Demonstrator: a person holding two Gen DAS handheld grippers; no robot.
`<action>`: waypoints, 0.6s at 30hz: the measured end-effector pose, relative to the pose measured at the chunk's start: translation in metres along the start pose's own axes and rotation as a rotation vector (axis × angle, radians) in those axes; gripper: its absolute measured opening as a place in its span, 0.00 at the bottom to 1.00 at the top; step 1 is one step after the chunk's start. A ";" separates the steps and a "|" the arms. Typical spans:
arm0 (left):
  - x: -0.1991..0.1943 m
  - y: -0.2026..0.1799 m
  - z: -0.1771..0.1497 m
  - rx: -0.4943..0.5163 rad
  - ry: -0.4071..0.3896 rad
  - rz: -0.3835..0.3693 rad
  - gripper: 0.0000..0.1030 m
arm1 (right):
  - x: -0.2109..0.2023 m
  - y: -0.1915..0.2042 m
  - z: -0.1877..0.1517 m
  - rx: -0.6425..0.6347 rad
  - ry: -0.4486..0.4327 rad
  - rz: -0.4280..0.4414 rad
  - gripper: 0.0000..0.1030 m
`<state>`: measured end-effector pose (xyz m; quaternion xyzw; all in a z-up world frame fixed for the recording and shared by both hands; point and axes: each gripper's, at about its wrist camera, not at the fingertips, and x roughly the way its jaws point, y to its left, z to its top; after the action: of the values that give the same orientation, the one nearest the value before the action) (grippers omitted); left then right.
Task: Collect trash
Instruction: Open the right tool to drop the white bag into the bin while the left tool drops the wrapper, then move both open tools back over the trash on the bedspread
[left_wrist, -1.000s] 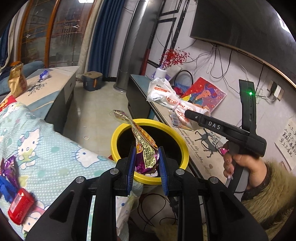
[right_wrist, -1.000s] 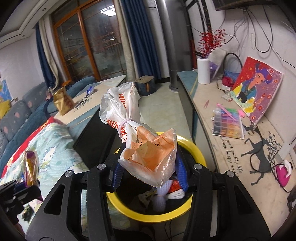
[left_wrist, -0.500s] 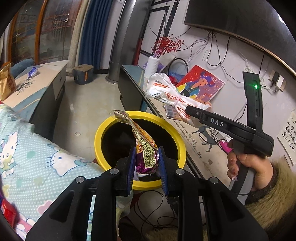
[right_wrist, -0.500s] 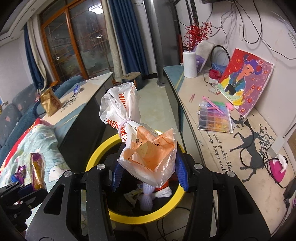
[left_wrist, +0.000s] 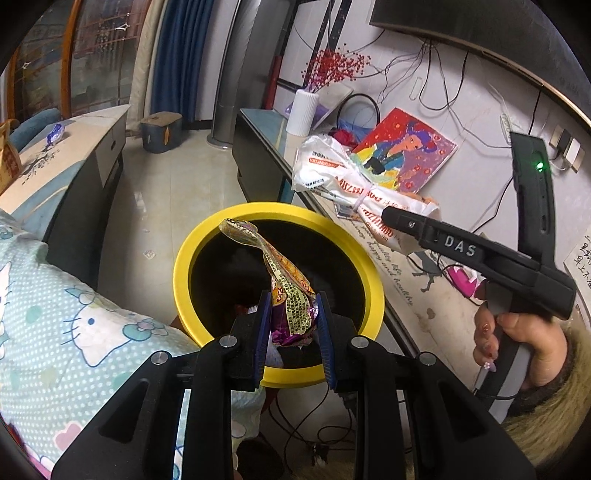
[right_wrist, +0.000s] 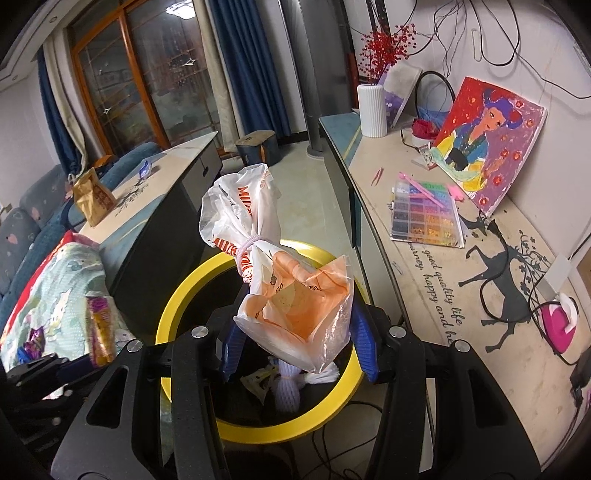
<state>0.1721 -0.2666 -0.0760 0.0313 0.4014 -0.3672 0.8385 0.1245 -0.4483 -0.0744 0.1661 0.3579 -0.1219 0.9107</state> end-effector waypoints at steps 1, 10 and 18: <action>0.003 0.001 0.000 -0.002 0.005 0.000 0.22 | 0.001 0.000 0.000 0.002 0.002 0.004 0.42; 0.024 0.007 0.010 -0.023 0.022 -0.010 0.65 | 0.006 -0.003 -0.002 0.027 0.012 0.016 0.55; 0.009 0.005 0.010 -0.017 -0.028 -0.005 0.89 | 0.002 -0.005 -0.001 0.029 -0.013 -0.013 0.62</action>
<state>0.1856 -0.2716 -0.0770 0.0181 0.3927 -0.3664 0.8434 0.1235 -0.4526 -0.0773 0.1763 0.3513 -0.1340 0.9097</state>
